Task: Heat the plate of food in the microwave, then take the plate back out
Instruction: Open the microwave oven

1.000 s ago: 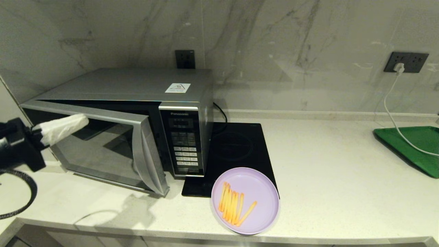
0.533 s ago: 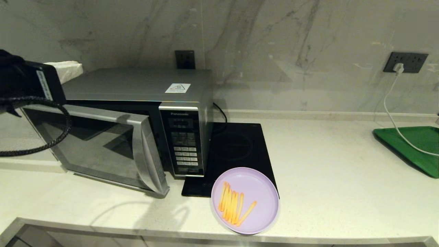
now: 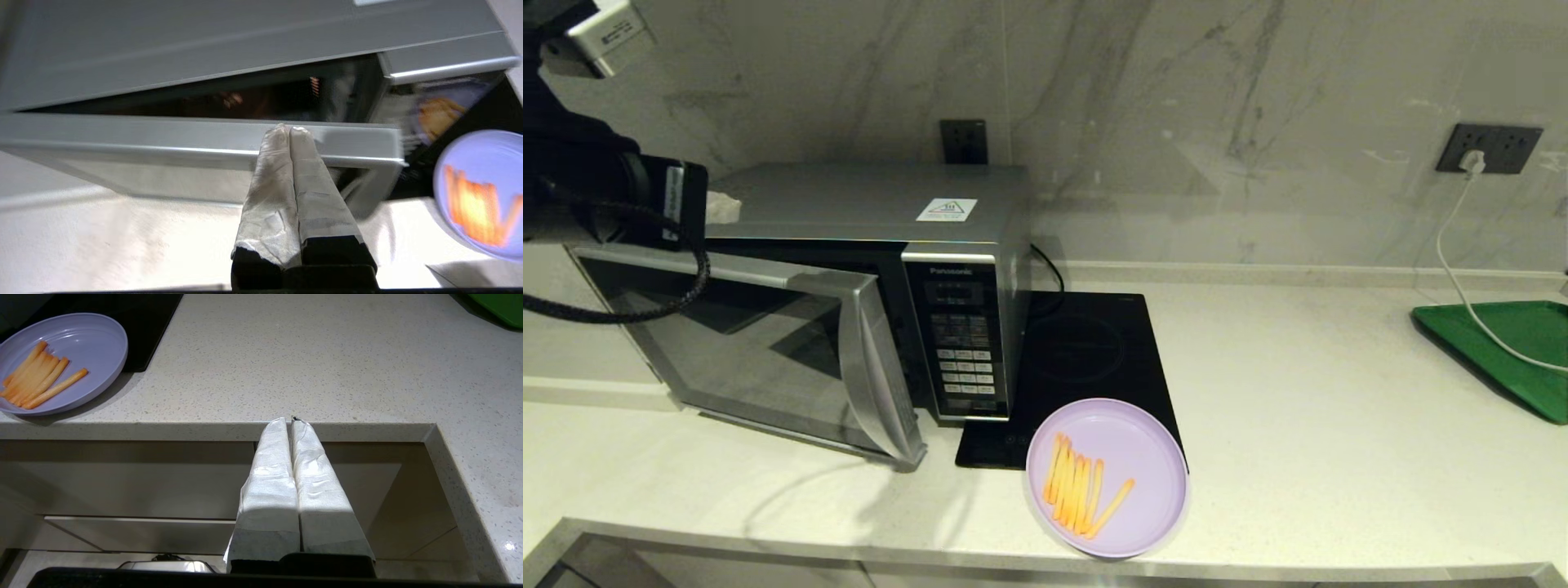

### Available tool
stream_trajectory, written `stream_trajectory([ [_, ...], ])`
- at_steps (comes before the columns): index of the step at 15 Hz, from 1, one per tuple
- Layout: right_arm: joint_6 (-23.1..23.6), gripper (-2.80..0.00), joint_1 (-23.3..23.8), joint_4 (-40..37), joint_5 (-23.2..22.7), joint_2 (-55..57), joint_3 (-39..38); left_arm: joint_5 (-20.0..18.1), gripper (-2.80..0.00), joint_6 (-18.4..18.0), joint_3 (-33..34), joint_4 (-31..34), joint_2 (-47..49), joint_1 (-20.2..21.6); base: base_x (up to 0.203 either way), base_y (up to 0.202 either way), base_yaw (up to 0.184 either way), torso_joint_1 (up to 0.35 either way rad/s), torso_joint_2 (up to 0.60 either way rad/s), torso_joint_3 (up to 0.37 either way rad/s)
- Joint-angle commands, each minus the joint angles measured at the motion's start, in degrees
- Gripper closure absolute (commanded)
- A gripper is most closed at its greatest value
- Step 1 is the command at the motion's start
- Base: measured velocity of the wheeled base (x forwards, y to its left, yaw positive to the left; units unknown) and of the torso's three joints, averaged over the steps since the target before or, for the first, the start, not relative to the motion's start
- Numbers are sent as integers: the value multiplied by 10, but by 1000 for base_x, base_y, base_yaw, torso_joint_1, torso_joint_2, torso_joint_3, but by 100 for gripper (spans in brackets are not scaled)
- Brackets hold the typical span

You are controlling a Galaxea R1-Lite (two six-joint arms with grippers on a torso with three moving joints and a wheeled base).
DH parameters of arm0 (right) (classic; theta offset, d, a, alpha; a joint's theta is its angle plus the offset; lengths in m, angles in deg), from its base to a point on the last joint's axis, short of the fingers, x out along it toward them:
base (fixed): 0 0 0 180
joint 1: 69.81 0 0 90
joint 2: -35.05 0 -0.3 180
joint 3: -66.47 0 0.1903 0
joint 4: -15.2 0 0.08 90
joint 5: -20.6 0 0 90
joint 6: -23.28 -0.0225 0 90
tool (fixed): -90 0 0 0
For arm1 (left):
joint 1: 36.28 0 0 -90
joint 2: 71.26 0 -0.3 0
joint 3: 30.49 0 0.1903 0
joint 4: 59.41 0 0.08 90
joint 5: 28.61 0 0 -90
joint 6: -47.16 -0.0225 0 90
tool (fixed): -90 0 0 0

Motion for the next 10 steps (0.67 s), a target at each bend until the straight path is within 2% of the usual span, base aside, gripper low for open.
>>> stream_trajectory([
  [1,0,0,-1,-1,0,0,0,1,0,27,-66,71,69,-32,0,0,0,0,0,0],
  [5,0,0,0,-1,0,0,0,5,0,56,-107,92,131,-59,0,0,0,0,0,0],
  [10,0,0,0,-1,1,0,0,5,0,60,-143,89,180,-62,0,0,0,0,0,0],
])
